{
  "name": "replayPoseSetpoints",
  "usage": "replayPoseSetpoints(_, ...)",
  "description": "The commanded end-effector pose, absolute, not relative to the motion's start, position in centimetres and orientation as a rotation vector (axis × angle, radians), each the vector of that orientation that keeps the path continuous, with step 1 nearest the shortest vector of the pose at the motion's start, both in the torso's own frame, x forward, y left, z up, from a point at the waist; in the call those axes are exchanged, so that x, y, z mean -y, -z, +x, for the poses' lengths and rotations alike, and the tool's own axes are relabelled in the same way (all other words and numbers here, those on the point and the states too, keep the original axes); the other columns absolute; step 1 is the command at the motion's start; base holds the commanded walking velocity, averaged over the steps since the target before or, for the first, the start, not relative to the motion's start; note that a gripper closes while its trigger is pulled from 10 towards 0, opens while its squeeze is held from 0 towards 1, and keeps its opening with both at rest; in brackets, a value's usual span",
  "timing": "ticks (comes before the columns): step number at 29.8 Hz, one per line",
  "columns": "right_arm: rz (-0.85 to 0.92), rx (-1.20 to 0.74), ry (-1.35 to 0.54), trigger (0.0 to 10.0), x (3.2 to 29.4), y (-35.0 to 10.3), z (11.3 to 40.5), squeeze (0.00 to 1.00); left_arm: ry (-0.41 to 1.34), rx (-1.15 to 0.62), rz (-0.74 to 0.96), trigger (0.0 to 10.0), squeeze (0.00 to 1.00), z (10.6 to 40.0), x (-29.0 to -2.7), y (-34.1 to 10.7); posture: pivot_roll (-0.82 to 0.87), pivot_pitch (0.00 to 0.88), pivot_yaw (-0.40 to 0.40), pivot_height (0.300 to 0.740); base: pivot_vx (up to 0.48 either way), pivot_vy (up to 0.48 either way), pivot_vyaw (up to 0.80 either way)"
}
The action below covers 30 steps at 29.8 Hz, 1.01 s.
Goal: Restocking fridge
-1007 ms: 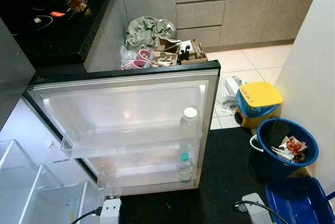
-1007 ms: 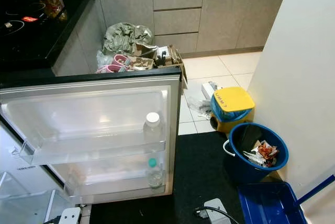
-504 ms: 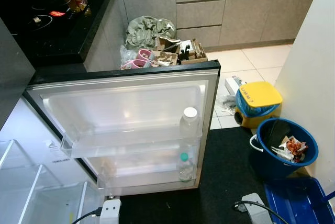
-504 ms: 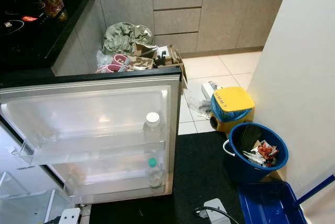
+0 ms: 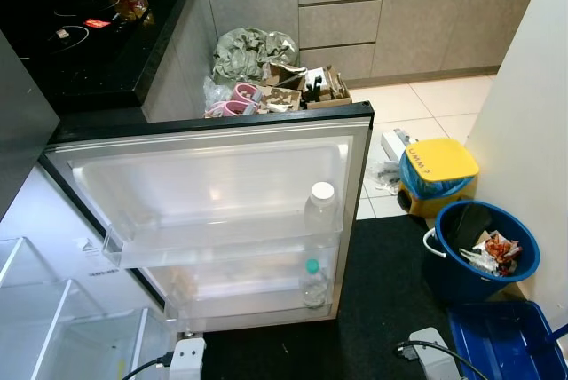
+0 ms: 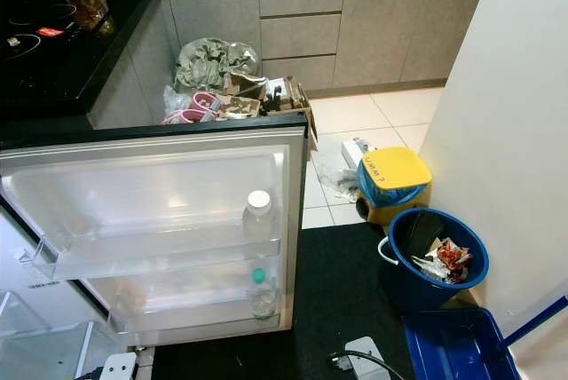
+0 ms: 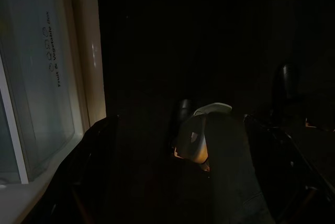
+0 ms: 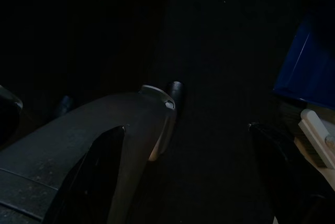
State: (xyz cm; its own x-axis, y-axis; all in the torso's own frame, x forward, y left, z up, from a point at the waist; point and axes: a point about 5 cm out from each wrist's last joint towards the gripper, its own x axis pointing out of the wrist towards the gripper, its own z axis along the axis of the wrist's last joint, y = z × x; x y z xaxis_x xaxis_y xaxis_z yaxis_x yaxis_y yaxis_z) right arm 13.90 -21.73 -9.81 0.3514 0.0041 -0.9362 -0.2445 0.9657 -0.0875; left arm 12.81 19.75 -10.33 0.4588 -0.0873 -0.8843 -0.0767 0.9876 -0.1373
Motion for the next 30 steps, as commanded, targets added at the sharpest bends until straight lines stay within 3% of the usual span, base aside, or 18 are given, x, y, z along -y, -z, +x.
replayPoseSetpoints(1, -0.208, -1.200, -0.164, 10.0, 21.39, 9.85, 13.95, 0.00, 0.004, -1.104, -0.179, 10.0, 0.00, 12.53, -19.51, 10.46, -0.03, 0.000, 0.005, 0.740, 0.000, 0.000, 0.00)
replayPoseSetpoints(30, -0.203, -1.206, -0.169, 10.0, 21.22, 9.93, 13.80, 0.00, 0.008, -1.112, -0.177, 10.0, 0.00, 12.29, -19.43, 10.54, -0.03, 0.000, 0.007, 0.740, 0.000, 0.000, 0.00)
